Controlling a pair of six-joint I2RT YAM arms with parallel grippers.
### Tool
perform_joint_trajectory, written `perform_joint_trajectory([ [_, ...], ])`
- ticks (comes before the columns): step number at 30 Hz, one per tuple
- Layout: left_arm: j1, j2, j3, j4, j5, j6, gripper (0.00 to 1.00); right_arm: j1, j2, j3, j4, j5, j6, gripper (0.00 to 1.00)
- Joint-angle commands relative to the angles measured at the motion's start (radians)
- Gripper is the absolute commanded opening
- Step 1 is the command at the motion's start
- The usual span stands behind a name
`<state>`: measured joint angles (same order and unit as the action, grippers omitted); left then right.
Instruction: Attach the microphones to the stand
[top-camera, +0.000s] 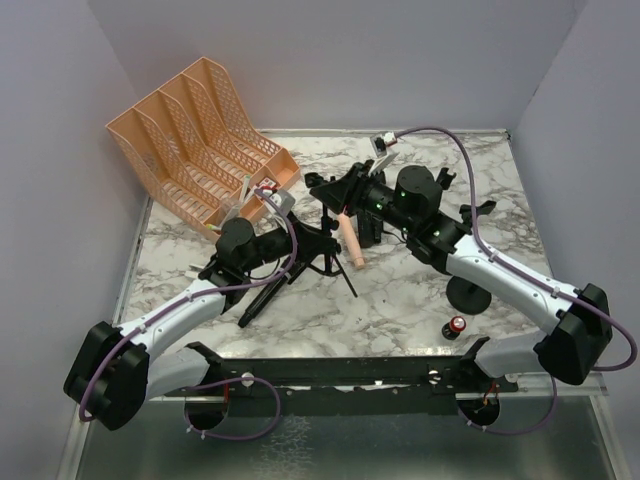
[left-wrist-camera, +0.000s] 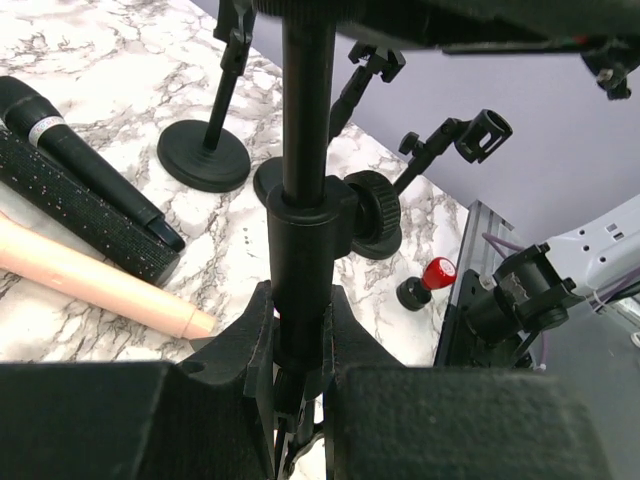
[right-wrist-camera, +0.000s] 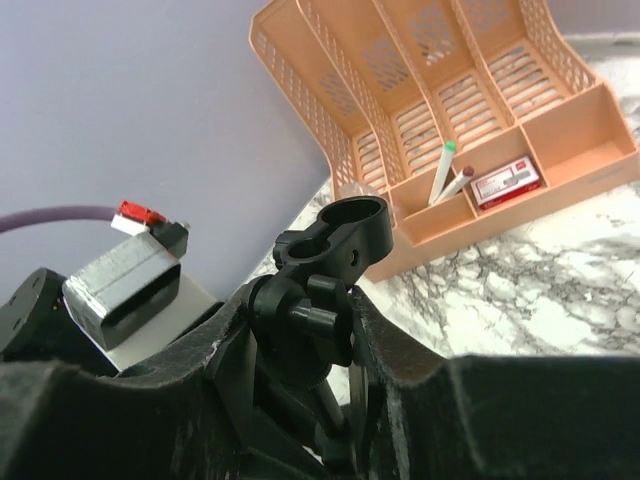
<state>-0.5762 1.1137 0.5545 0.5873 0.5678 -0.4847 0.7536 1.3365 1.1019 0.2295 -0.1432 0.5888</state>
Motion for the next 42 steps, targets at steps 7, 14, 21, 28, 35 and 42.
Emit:
perform_joint_trajectory([
  [7,-0.032,0.027,-0.050,-0.087,0.010,-0.029,0.00,-0.003,0.020,0.252,0.118,0.183,-0.192,0.27],
  [14,-0.050,0.047,-0.046,-0.147,-0.039,0.010,0.00,-0.003,0.047,0.353,0.084,0.252,-0.231,0.27],
  [21,-0.091,0.070,0.021,-0.368,-0.185,0.134,0.00,-0.003,0.064,0.419,-0.043,0.416,-0.195,0.27],
  [28,-0.103,0.100,0.023,-0.386,-0.210,0.135,0.00,-0.003,0.041,0.393,-0.014,0.448,-0.217,0.27],
  [35,-0.105,0.130,0.044,-0.448,-0.250,0.143,0.00,-0.003,-0.008,0.273,0.198,0.297,-0.379,0.25],
  [42,-0.124,0.126,0.051,-0.445,-0.235,0.161,0.00,-0.003,-0.088,0.196,0.251,0.244,-0.402,0.25],
])
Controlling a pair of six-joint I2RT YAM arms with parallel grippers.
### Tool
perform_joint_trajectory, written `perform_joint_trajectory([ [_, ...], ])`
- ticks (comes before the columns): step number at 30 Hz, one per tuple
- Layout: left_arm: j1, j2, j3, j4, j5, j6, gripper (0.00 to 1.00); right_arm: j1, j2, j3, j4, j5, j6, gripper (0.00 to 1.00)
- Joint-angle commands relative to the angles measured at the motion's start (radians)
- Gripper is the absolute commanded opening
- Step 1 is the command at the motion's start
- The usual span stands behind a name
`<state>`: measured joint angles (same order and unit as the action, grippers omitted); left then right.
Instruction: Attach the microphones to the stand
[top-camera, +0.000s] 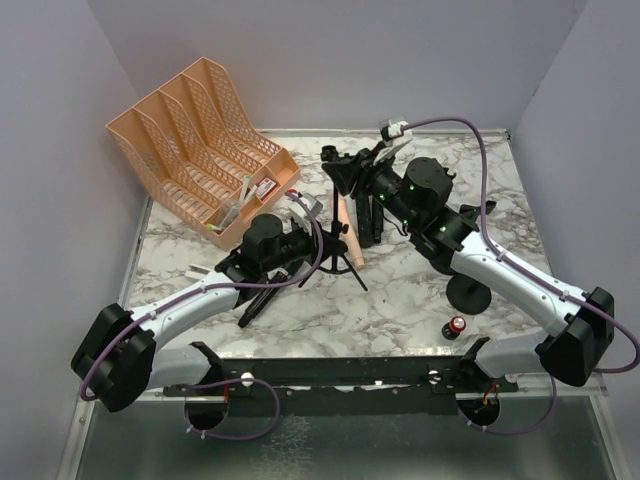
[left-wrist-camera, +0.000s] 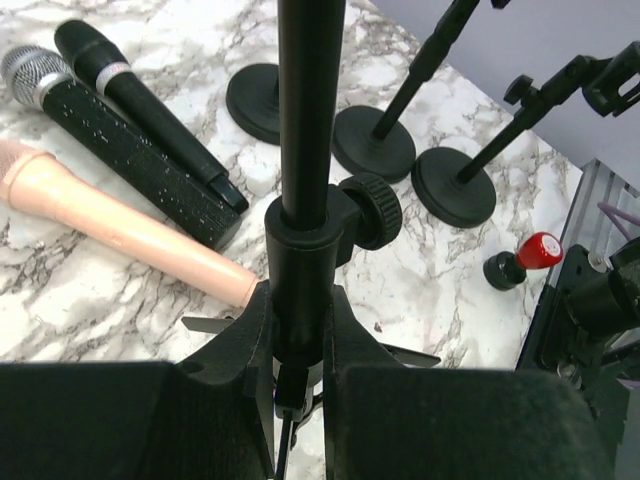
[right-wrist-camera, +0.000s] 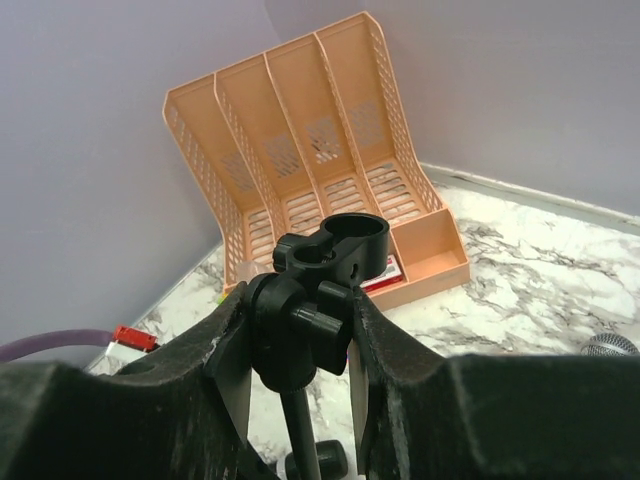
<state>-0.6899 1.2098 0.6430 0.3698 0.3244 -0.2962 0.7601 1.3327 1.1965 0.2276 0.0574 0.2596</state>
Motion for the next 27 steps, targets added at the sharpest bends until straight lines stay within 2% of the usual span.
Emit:
perform_joint_trajectory([
  [1,-0.014,0.033,-0.039,-0.227,0.006,-0.025,0.00,-0.010,-0.075,0.132,0.204,0.107,-0.041,0.25],
  [4,-0.047,0.033,-0.039,-0.226,-0.006,-0.009,0.00,-0.010,-0.060,0.202,0.081,0.241,0.028,0.24],
  [7,-0.066,0.031,-0.039,-0.227,-0.034,-0.006,0.00,-0.010,-0.051,0.233,0.023,0.284,0.058,0.22],
  [9,-0.068,0.028,-0.038,-0.224,-0.035,-0.006,0.00,-0.010,-0.058,0.207,0.050,0.250,0.033,0.22],
  [12,-0.069,0.009,-0.034,-0.207,-0.041,-0.010,0.03,-0.010,-0.091,0.123,0.126,0.114,-0.018,0.22],
  [16,-0.069,-0.039,-0.045,-0.133,-0.046,-0.037,0.26,-0.010,-0.137,0.011,0.159,0.006,-0.038,0.22],
  [18,-0.069,-0.064,-0.057,-0.081,-0.044,-0.050,0.46,-0.010,-0.160,-0.044,0.168,-0.023,-0.032,0.22],
  [20,-0.068,-0.087,-0.055,-0.051,-0.054,-0.052,0.59,-0.010,-0.179,-0.094,0.177,-0.042,-0.013,0.21],
  [23,-0.068,-0.112,-0.046,-0.025,-0.062,-0.033,0.69,-0.010,-0.198,-0.161,0.191,-0.050,0.036,0.20],
  [27,-0.068,-0.121,-0.025,-0.001,-0.059,-0.013,0.74,-0.010,-0.210,-0.221,0.210,-0.050,0.094,0.20],
])
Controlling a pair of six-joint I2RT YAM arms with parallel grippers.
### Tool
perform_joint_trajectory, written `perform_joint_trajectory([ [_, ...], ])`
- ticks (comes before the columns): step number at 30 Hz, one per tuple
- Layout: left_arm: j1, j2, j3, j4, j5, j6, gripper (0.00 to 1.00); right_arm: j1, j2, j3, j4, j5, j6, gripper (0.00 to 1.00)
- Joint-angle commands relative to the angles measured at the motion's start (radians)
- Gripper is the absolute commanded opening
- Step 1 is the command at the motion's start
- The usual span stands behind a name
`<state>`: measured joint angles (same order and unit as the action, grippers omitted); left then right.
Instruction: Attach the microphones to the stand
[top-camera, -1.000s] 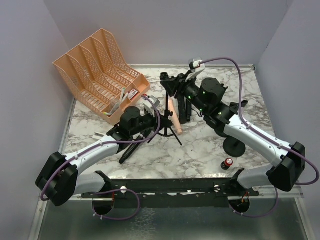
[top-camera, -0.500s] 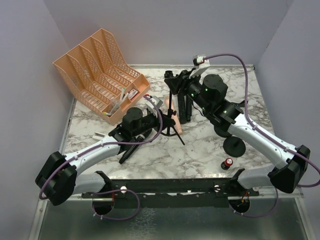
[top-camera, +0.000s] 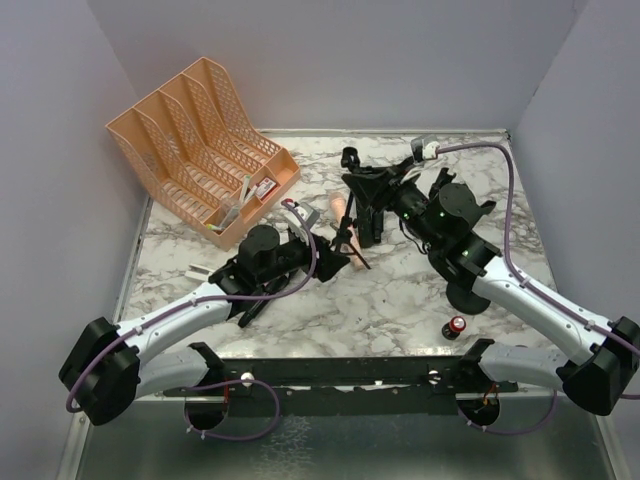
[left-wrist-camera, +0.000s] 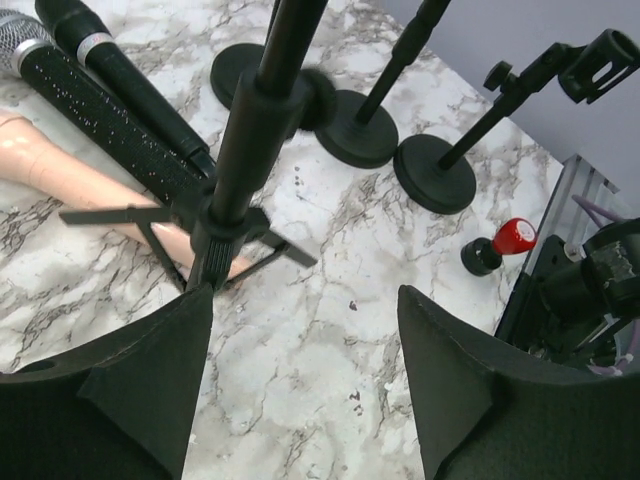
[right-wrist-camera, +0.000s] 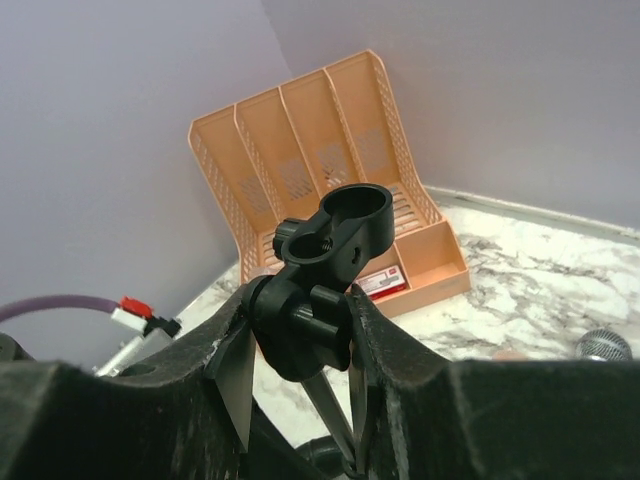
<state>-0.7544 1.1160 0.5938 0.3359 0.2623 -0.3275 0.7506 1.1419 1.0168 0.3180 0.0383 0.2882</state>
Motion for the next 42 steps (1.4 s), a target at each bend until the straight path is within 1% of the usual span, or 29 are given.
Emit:
perform_joint_trajectory([
  [1,-0.003,-0.025,0.030,0.037,0.003,0.020,0.74,0.000,-0.022,-0.052,0.122,-0.031,0.075,0.20],
  [10,-0.003,-0.047,0.050,0.102,-0.062,0.014,0.80,0.000,-0.023,-0.093,0.106,-0.107,0.119,0.20],
  [12,-0.004,-0.046,0.050,0.132,-0.070,0.002,0.80,0.000,-0.024,-0.100,0.101,-0.131,0.132,0.20],
  [15,-0.003,-0.041,0.046,0.192,-0.055,-0.017,0.77,0.000,-0.023,-0.111,0.084,-0.150,0.163,0.20],
  [18,-0.003,-0.030,0.051,0.227,-0.037,-0.018,0.72,0.000,-0.028,-0.128,0.078,-0.157,0.184,0.20],
  [27,-0.004,0.047,0.091,0.253,0.028,-0.004,0.45,0.000,-0.028,-0.119,0.045,-0.193,0.217,0.20],
  [30,-0.003,0.066,0.101,0.261,0.044,-0.001,0.32,0.000,-0.031,-0.114,0.034,-0.207,0.231,0.20],
  [32,-0.003,0.073,0.105,0.265,0.052,0.003,0.19,0.000,-0.035,-0.112,0.023,-0.217,0.236,0.20],
  [34,-0.003,0.075,0.106,0.271,0.060,0.010,0.01,0.000,-0.041,-0.110,0.007,-0.221,0.244,0.20],
  [35,-0.003,0.076,0.106,0.273,0.064,0.013,0.00,0.000,-0.044,-0.109,-0.003,-0.221,0.246,0.20],
  [36,-0.003,0.074,0.106,0.276,0.070,0.016,0.00,0.000,-0.048,-0.109,-0.016,-0.219,0.247,0.21],
  [37,-0.003,0.073,0.106,0.277,0.074,0.016,0.00,0.000,-0.051,-0.110,-0.027,-0.213,0.246,0.26],
  [39,-0.003,0.066,0.104,0.279,0.076,0.013,0.00,0.000,-0.069,-0.121,-0.050,-0.206,0.228,0.48],
  [41,-0.003,0.057,0.101,0.279,0.079,0.012,0.00,0.000,-0.104,-0.154,-0.038,-0.216,0.206,0.64],
  [42,-0.002,0.049,0.097,0.279,0.082,0.013,0.00,0.000,-0.126,-0.177,-0.027,-0.213,0.196,0.69],
])
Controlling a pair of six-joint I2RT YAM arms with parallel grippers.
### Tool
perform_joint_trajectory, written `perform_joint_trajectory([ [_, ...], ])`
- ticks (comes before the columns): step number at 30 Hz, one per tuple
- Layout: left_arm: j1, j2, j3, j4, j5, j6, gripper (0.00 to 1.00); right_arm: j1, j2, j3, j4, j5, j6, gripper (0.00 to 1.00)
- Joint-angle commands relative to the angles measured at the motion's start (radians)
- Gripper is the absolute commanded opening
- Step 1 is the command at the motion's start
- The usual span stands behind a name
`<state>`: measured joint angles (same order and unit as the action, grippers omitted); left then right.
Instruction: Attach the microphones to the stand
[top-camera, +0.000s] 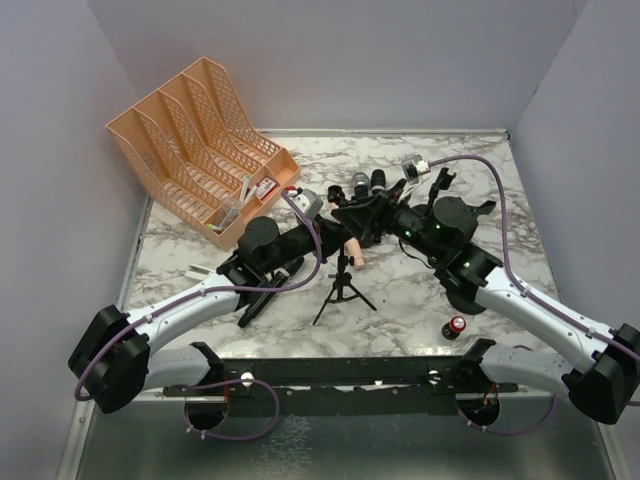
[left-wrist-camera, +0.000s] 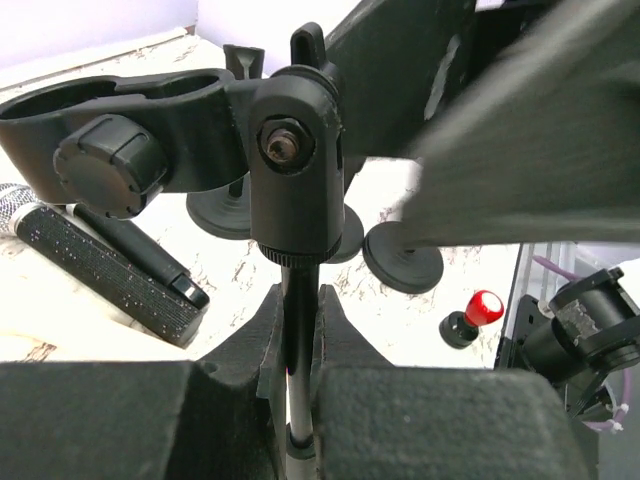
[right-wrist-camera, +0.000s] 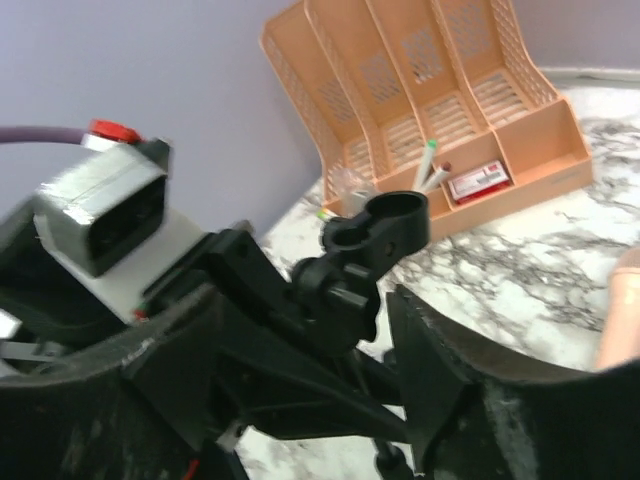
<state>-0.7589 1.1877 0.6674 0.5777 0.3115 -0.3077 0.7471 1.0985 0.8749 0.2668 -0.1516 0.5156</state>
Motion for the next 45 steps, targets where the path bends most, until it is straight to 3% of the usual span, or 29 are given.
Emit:
perform_joint_trajectory([
  [1,0.003,-0.029,0.020,0.037,0.035,-0.006,0.00,0.003,-0.107,-0.060,0.037,-0.026,-0.045,0.72],
  [5,0.019,-0.052,0.013,0.033,0.085,-0.014,0.00,0.003,-0.200,-0.139,0.046,-0.095,-0.143,0.75],
  [10,0.062,-0.045,0.038,0.033,0.231,-0.033,0.00,0.003,-0.266,-0.229,0.017,-0.239,-0.262,0.71],
  [16,0.137,0.027,0.138,0.032,0.526,-0.036,0.00,0.003,-0.221,-0.251,-0.055,-0.338,-0.339,0.67],
  [22,0.182,0.089,0.230,0.033,0.672,-0.028,0.00,0.003,-0.166,-0.254,-0.064,-0.310,-0.365,0.63],
  [35,0.196,0.071,0.256,0.033,0.754,-0.033,0.00,0.003,-0.147,-0.281,-0.014,-0.240,-0.357,0.56],
  [38,0.196,0.065,0.255,0.034,0.737,-0.031,0.00,0.003,-0.138,-0.286,0.008,-0.252,-0.333,0.46],
  [39,0.197,0.063,0.252,0.034,0.723,-0.033,0.00,0.003,-0.134,-0.291,0.034,-0.253,-0.293,0.35],
  [45,0.196,0.037,0.237,0.041,0.677,-0.024,0.00,0.003,-0.125,-0.306,0.072,-0.216,-0.177,0.23],
])
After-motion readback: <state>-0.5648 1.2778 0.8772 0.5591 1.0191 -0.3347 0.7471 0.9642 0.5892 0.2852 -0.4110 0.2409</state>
